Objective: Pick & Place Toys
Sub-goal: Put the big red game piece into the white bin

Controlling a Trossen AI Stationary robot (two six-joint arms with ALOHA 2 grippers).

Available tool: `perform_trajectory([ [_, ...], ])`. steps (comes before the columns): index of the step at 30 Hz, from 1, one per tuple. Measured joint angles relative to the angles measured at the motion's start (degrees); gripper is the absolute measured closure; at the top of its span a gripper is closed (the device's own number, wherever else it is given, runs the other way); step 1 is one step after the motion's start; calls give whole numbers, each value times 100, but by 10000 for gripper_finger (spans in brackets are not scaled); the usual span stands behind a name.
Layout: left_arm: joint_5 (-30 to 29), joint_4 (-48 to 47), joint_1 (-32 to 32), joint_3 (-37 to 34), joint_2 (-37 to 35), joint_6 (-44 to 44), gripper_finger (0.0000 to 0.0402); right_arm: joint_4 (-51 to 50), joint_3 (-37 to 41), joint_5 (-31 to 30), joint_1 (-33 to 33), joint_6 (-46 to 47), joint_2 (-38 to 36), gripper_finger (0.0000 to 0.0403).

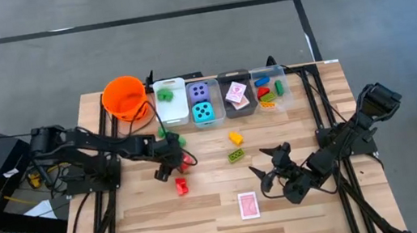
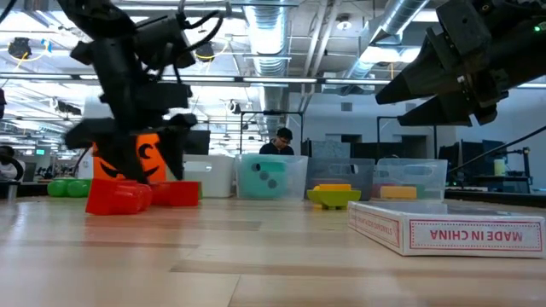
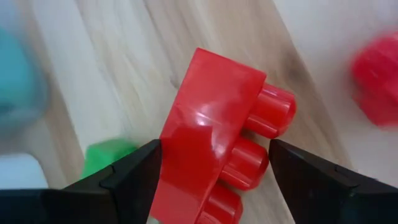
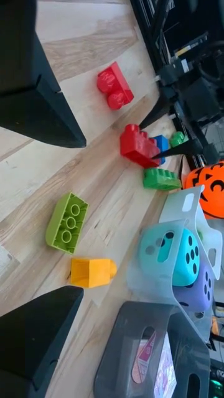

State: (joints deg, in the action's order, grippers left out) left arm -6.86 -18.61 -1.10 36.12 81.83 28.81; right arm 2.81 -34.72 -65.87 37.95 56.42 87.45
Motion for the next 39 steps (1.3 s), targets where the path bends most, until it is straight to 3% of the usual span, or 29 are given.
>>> perform_trajectory([
  [6,-25,541,0,2,397,10,115,15,0,0,-26,-3,0,29],
  [22,-290,835,-7,-33,314,-61,115,-2,0,2,-24,-4,-1,29],
  [39,-1221,841,85,-46,316,-218,115,-22,0,2,-24,-7,-1,29],
])
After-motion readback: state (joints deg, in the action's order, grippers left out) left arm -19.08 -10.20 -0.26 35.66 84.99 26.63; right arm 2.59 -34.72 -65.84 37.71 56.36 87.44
